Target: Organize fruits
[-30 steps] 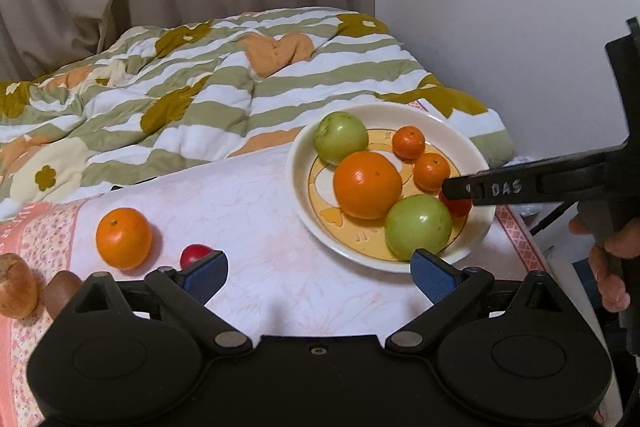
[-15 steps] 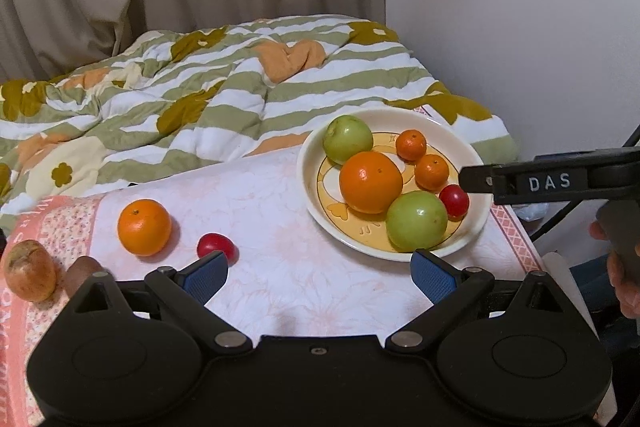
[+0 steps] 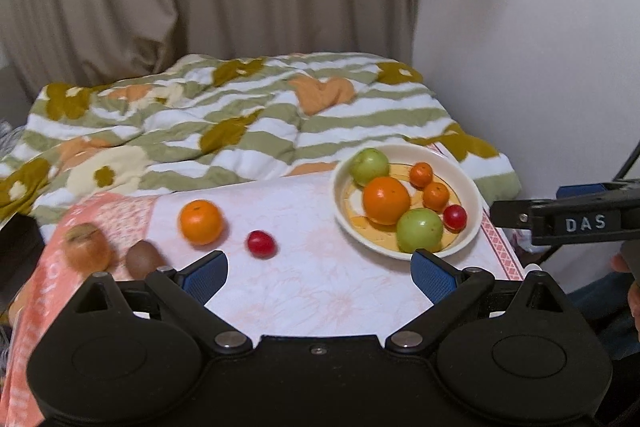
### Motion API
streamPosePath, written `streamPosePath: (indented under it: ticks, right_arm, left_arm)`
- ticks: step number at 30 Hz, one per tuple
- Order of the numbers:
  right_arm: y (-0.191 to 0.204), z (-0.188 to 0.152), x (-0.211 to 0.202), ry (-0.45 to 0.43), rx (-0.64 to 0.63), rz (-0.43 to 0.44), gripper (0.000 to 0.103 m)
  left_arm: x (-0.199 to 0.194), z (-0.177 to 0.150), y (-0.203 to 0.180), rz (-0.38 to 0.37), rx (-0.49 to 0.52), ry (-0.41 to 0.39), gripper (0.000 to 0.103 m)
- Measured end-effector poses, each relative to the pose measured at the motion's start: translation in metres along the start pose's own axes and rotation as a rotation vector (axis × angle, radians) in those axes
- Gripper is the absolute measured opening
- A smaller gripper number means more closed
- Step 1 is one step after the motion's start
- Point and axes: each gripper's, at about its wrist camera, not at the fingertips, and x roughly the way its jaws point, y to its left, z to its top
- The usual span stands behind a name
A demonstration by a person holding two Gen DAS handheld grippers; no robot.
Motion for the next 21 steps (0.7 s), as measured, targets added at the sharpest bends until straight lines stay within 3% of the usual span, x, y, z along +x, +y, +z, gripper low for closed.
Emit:
streamPosePath:
  ticks: [10, 21]
  right_arm:
    - [0.046, -0.004, -0.028, -0.039, -0.068, 0.056, 0.103]
    - [0.129, -0.003, -0.014, -0.03, -0.042, 0.079, 0.103]
  left_arm:
    - [-0.049, -0.022, 0.064, 0.144, -0.102, -0.034, 0.101]
    - [-0.054, -0.029, 0.172, 0.187, -0.135, -0.045, 0.101]
